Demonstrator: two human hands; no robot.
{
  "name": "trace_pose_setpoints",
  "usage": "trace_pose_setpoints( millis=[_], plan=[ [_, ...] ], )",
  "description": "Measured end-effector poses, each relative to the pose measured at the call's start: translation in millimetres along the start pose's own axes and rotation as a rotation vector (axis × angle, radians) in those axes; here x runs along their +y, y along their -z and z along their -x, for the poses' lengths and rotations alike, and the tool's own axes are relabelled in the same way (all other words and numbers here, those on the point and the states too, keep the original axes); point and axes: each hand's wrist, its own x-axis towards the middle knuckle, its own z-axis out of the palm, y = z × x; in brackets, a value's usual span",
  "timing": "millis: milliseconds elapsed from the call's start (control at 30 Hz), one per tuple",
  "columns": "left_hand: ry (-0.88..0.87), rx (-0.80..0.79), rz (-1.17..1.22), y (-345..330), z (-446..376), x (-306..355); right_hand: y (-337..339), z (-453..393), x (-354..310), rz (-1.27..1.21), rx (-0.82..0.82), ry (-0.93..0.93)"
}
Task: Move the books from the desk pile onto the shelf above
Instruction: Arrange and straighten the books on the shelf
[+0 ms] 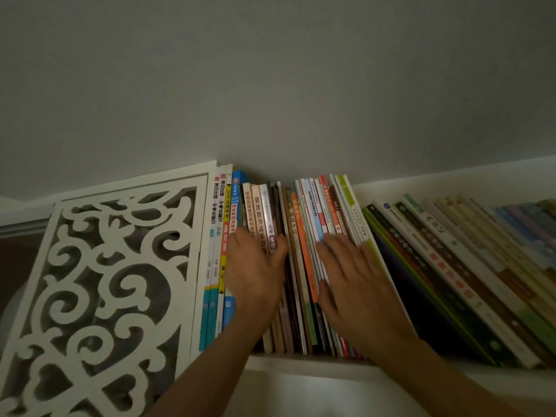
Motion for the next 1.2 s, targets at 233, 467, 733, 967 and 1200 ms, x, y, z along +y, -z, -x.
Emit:
trace_pose_setpoints(
  millis=[233, 467, 733, 967, 1200],
  plan=[
    [-0.042, 0.053, 0.114, 11, 10, -2, 0, -1, -1, 0.027, 0.017, -0.003],
    [0.019, 0.016, 0.197, 5, 29, 0, -1, 1, 4, 0.067, 0.097, -0.106],
    [-0.089, -0.032, 0.159, 37, 18, 9, -7, 3, 14, 0.139, 0.036, -0.161],
    [-0.024, -0.069, 0.116, 62, 19, 15, -5, 5, 13, 0.107, 0.021, -0.154],
    [-0.006, -0.145, 0.159, 63, 31, 17, 25, 20, 28, -0.033, 0.189, -0.224]
  ],
)
